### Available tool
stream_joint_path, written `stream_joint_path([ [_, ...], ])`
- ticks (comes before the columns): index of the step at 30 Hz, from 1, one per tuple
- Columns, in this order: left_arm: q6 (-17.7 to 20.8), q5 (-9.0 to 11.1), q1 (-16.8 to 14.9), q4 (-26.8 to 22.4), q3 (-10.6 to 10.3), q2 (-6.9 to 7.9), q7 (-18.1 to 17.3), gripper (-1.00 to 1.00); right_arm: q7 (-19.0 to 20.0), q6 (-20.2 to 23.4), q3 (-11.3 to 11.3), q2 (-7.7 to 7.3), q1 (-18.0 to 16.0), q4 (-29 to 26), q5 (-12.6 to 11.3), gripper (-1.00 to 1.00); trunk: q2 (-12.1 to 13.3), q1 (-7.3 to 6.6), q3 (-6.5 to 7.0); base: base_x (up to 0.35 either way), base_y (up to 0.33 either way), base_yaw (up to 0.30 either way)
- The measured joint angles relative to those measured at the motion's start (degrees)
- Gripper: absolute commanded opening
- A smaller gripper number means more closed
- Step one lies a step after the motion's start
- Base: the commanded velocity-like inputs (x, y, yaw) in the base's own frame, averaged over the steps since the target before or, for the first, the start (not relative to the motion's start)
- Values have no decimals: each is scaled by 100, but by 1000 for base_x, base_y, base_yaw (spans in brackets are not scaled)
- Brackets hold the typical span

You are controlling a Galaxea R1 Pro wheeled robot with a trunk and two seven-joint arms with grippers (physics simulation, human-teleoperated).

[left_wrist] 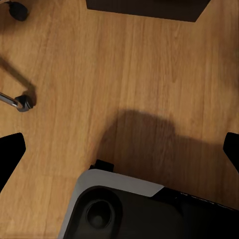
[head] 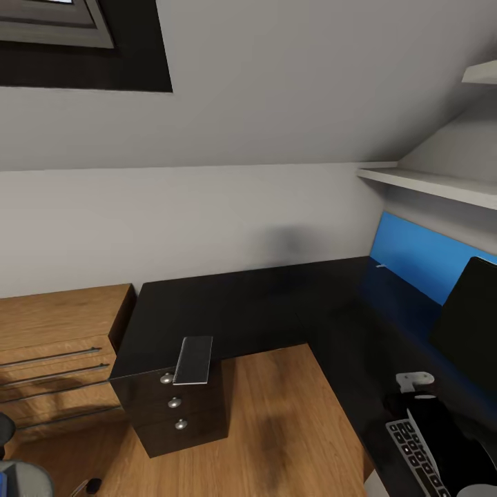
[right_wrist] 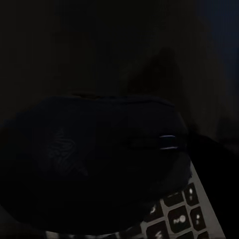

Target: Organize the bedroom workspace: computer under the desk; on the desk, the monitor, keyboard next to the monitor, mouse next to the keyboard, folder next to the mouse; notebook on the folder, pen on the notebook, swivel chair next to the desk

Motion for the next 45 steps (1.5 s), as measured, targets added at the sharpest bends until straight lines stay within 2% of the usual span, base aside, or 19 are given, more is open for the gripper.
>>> stream_joint_path([
  [6, -34, 7, -1, -17, 21, 7, 0, 100, 0, -3, 1, 4, 0, 163, 7, -100, 0, 0, 0, -2, -1, 0],
  [14, -325, 14, 0, -17, 28, 9, -2, 100, 0, -166, 1, 8, 0, 213, 8, -100, 0, 0, 0, 0, 0, 0],
  [45, -358, 8, -3, -5, 14, 9, -6, 100, 0, -203, 1, 8, 0, 224, 15, -100, -1, -2, 0, 91, 0, 0],
])
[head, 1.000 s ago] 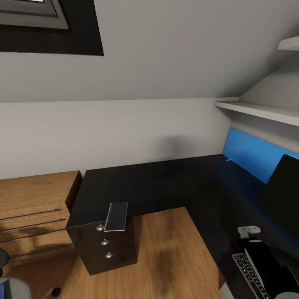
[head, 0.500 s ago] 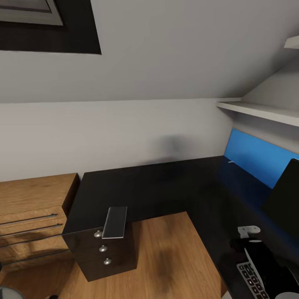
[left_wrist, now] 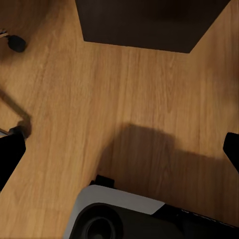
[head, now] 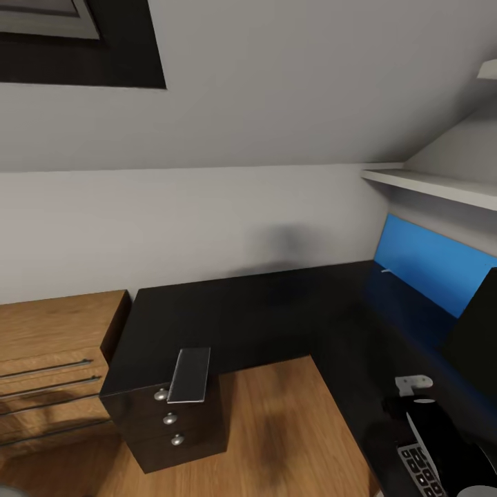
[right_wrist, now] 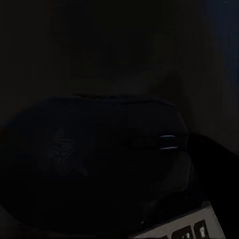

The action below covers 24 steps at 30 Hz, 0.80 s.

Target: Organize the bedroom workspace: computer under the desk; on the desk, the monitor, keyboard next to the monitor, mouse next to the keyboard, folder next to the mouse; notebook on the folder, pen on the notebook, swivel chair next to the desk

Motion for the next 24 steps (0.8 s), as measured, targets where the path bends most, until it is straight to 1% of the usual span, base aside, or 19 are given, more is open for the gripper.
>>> stream_joint_path([
  [5, -1, 2, 2, 0, 3, 0, 4, 100, 0, 0, 0, 0, 0, 1, 0, -100, 1, 2, 0, 75, 0, 0],
  [15, -3, 34, 3, 0, 44, 0, 6, 100, 0, 0, 0, 0, 0, 2, 2, -100, 1, 2, 0, 10, 0, 0],
  [24, -11, 37, 2, 0, 39, -1, 7, 100, 0, 0, 0, 0, 0, 2, 1, -100, -359, 199, -161, 0, 0, 0],
])
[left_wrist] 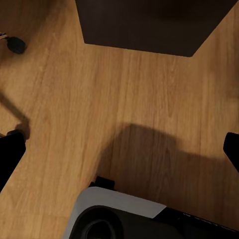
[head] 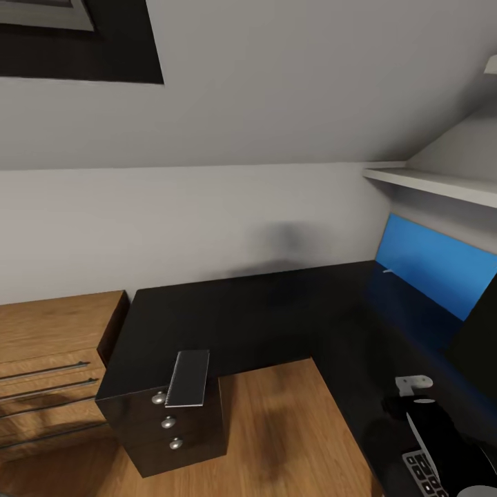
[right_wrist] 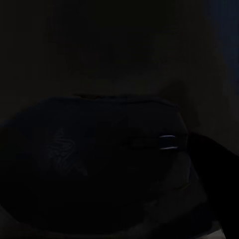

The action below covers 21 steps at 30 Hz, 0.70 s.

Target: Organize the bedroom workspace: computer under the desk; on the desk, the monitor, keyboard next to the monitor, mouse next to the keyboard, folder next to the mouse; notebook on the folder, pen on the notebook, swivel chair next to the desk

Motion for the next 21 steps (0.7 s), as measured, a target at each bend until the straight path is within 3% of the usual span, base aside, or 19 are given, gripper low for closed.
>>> stream_joint_path([
  [21, -1, 0, 3, 0, -2, -6, 0, 100, 0, 3, 0, 0, 0, 9, 0, -100, -843, 462, -378, 0, 0, 0],
])
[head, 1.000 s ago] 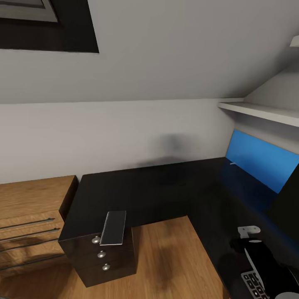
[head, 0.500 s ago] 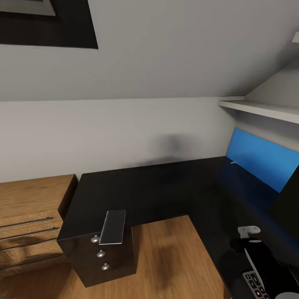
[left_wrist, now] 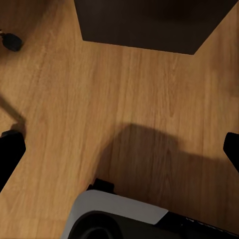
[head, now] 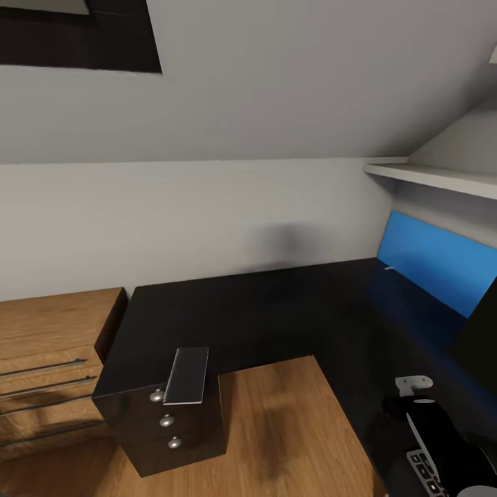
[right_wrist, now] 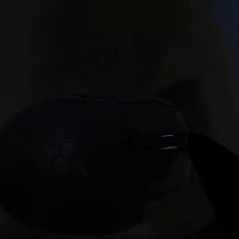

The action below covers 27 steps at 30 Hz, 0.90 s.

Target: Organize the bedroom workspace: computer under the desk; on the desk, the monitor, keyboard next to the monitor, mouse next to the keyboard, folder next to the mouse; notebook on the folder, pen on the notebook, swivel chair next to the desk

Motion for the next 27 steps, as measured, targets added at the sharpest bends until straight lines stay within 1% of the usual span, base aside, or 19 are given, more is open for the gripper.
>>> stream_joint_path([
  [5, 0, 0, -2, 0, -3, -1, 0, 100, 0, 5, 0, -5, 0, 0, 0, -100, -201, 110, -90, 0, 0, 0],
  [27, 2, 0, -3, 0, 0, 3, 0, 100, 2, 15, 0, -9, 0, 4, 16, -100, -202, 111, -91, 0, 0, 0],
])
